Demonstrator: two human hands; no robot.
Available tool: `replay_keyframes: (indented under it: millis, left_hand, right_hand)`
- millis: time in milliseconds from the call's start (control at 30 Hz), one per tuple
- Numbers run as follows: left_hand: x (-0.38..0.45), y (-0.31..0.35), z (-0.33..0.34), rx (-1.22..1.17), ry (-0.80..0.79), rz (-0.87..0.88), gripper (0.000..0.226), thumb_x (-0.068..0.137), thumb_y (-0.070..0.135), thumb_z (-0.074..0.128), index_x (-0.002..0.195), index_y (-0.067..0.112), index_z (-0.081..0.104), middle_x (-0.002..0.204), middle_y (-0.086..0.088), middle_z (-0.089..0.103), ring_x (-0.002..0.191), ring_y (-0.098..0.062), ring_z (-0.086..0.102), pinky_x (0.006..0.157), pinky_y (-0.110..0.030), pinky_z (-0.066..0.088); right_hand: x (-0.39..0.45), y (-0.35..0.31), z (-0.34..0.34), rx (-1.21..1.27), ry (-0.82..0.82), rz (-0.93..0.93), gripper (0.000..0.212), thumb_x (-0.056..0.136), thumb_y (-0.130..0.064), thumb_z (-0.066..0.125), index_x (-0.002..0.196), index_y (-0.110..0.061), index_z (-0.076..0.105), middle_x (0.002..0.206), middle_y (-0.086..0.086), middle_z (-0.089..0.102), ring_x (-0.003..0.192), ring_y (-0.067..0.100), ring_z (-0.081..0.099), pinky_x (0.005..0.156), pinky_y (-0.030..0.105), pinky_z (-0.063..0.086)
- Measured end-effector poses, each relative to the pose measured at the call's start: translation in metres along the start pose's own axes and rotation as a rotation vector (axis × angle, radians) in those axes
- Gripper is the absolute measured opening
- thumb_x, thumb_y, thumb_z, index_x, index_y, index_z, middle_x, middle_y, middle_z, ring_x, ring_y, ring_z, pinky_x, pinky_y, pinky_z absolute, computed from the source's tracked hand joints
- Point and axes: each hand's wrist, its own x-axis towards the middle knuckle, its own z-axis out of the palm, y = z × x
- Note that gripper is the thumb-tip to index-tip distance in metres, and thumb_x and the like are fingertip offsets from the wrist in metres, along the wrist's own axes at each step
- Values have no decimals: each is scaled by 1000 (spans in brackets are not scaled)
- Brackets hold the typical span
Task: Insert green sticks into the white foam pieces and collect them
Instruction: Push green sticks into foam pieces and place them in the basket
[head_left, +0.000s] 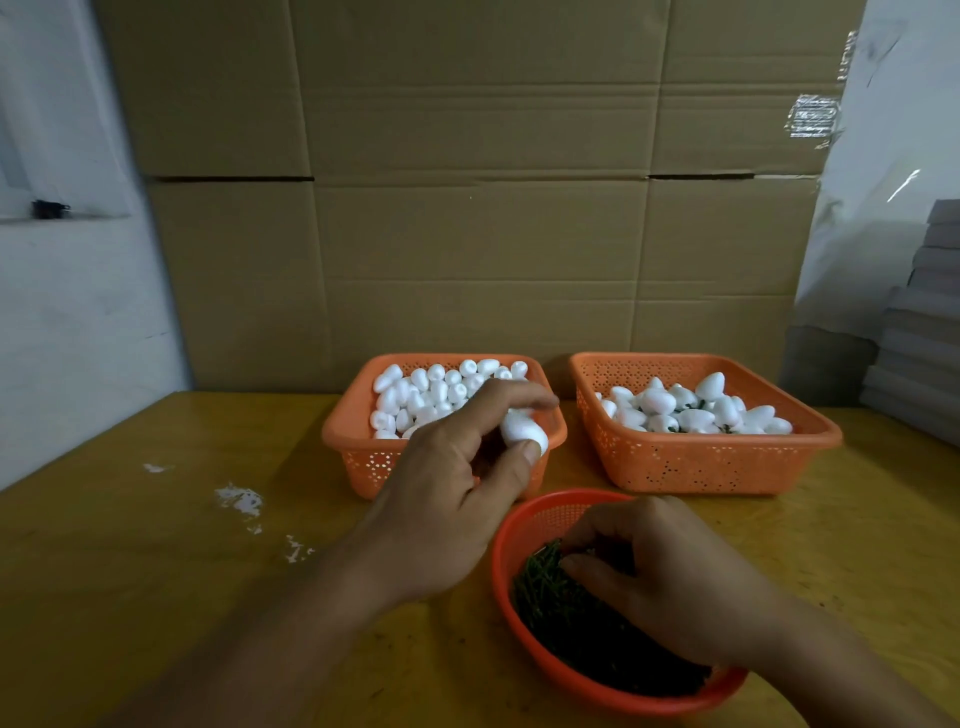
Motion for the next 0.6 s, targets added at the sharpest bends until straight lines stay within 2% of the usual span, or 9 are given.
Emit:
replay_keyframes:
  millis: [100,233,300,367,433,600]
  left_hand:
    - [-4,-1,2,-201,-32,-108,17,101,30,54,112,31,68,79,7,66,71,-10,62,66,-24,53]
    - [-8,-3,1,-511,-132,-278,26,91,18,69,115,27,69,85,-5,68,72,-15,60,69,-26,53]
    - [-11,-3,1,-559,-173,-302,30,89,11,70,115,27,68,85,-6,67,71,-14,59,68,-26,52]
    - [-11,-4,2,-602,-170,-333,28,88,16,67,114,27,69,83,-5,68,70,-14,58,66,-24,50]
    - [-11,-4,5,-653,-153,-357,24,88,23,67,112,24,71,85,-6,67,71,-14,58,65,-24,49]
    - [-11,-3,10,-848,-117,-441,34,88,32,66,108,6,73,84,-8,59,72,-14,55,61,-24,47]
  right_hand:
    - [0,-2,-2,-18,-16,6,17,92,-44,65,104,-35,73,94,-20,72,84,1,65,77,32,54]
    - [-1,-2,-4,-91,-96,23,21,92,-48,63,105,-35,71,97,-18,71,87,2,64,80,32,54]
    - [-4,-4,-3,-174,-166,37,34,89,-61,58,110,-36,68,103,-15,68,93,5,62,83,34,54]
    - [-6,-6,-1,-257,-232,39,50,84,-72,54,114,-34,65,108,-14,62,97,7,59,85,36,53]
    - [-6,-9,1,-292,-283,46,57,82,-76,53,114,-31,64,107,-14,59,96,8,58,84,35,53]
    - [-5,-12,3,-302,-284,72,43,86,-64,58,105,-27,68,97,-8,68,89,10,62,80,36,55]
